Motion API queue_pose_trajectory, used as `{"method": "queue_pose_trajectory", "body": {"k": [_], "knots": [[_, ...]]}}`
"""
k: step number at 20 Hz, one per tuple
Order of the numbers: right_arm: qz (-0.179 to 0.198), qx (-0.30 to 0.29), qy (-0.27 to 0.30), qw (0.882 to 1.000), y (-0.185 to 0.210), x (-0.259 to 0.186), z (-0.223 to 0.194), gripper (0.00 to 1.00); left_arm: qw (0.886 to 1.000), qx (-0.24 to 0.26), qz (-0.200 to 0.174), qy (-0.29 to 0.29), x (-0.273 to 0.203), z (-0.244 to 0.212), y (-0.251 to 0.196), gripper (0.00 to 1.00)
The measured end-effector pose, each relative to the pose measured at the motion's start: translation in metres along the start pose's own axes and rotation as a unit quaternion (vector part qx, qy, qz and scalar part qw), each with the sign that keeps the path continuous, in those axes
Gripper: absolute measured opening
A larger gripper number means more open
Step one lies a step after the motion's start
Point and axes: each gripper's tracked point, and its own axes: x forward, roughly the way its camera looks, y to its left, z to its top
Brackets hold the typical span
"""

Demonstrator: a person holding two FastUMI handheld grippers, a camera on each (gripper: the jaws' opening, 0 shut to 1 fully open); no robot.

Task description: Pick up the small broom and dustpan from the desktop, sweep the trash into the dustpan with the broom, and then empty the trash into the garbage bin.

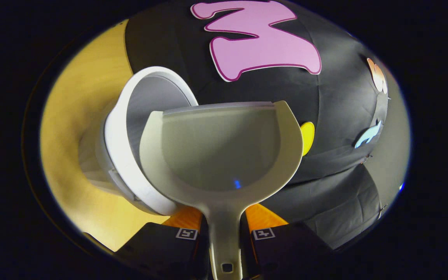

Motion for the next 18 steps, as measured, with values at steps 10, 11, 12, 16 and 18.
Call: {"method": "queue_pose_trajectory", "body": {"k": [10, 11, 12, 16, 18], "knots": [[0.040, 0.189, -0.036, 0.980, -0.055, -0.065, 0.045, 0.36, 1.000, 0.013, 0.015, -0.004, -0.012, 0.000, 0.000, 0.26], [0.053, 0.211, -0.049, 0.975, -0.063, -0.076, 0.056, 0.36, 1.000, 0.015, 0.014, -0.002, -0.012, -0.002, -0.003, 0.26], [0.065, 0.232, -0.063, 0.968, -0.070, -0.088, 0.068, 0.36, 1.000, 0.019, 0.013, -0.001, -0.012, -0.005, -0.009, 0.26], [0.129, 0.294, -0.098, 0.942, -0.083, -0.115, 0.104, 0.36, 0.999, 0.051, 0.018, -0.002, -0.014, -0.018, -0.019, 0.26], [0.171, 0.307, -0.109, 0.930, -0.082, -0.132, 0.120, 0.36, 0.998, 0.059, 0.024, -0.015, -0.016, -0.019, -0.022, 0.26]]}}
